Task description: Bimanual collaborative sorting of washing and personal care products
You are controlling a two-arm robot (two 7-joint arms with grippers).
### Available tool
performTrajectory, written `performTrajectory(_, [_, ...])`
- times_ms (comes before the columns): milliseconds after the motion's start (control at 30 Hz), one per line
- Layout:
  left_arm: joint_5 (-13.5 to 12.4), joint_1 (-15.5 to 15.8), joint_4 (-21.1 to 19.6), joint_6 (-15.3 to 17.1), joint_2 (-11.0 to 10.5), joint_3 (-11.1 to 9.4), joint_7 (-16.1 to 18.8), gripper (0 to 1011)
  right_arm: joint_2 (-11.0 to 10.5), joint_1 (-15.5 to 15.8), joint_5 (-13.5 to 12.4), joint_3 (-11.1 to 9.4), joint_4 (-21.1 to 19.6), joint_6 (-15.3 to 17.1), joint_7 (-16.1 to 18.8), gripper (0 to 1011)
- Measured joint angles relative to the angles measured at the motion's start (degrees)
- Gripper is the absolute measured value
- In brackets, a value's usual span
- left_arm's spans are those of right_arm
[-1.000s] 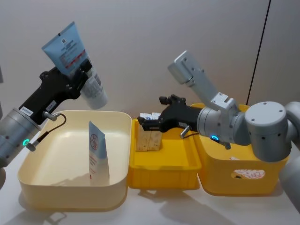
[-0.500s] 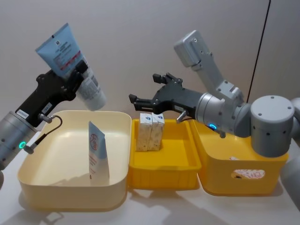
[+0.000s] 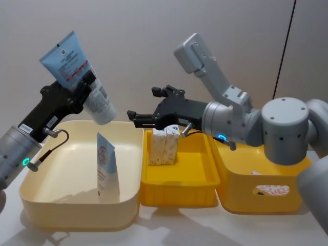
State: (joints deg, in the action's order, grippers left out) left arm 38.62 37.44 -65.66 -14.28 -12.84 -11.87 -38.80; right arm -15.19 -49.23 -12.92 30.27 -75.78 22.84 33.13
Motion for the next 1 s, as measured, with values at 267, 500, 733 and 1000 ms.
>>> performTrajectory(267, [-0.13, 0.12, 0.25, -0.12, -0.02, -0.56, 0.91, 315, 0.63, -1.91, -0.19, 1.63, 2.13, 1.17, 1.50, 1001])
performTrajectory(500, [-0.16, 0.22, 0.37, -0.25, -0.09, -0.90, 1.26, 315, 1.18, -2.97, -0.47, 2.43, 3.24, 1.54, 2.02, 1001])
performTrajectory(733, [-0.05, 0.31, 0.49, -0.49, -0.19, -1.19, 1.35, 315, 1.64, -4.22, -0.68, 3.43, 4.28, 2.07, 2.81, 1001])
performTrajectory(1000, [0.27, 0.36, 0.51, -0.67, -0.35, -1.57, 1.50, 315, 1.95, -5.63, -0.87, 4.92, 5.38, 3.28, 4.24, 1001])
